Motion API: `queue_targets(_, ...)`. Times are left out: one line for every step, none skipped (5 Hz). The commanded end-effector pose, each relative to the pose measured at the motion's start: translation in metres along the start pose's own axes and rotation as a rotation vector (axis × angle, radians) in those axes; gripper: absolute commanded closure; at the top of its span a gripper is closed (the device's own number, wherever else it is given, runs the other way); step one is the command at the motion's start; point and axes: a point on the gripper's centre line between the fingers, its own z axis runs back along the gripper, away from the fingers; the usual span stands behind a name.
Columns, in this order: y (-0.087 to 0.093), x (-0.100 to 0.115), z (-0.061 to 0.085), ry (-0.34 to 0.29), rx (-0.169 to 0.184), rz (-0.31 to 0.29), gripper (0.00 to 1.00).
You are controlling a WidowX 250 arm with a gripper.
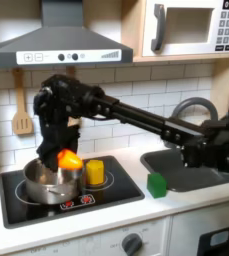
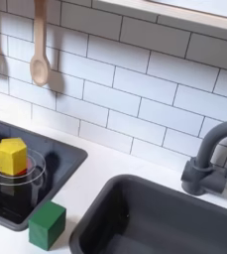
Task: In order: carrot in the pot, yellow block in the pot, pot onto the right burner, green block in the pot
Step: 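Put the carrot in the pot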
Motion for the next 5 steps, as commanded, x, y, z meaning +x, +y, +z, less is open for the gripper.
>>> queue_targets(0.007,0.013,-0.026,0.037,0.029,0.016,1.0)
queue_targets(0.011,0.013,-0.037,0.04,0.054,0.004,1.0)
queue_targets(0.011,0.016,-0.038,-0.001,0.079,-0.017,1.0)
queue_targets(0.006,0.015,-0.052,0.005,0.094,-0.042,1.0)
queue_targets(0.006,0.015,-0.059,-0.002,0.115,-0.049,1.0)
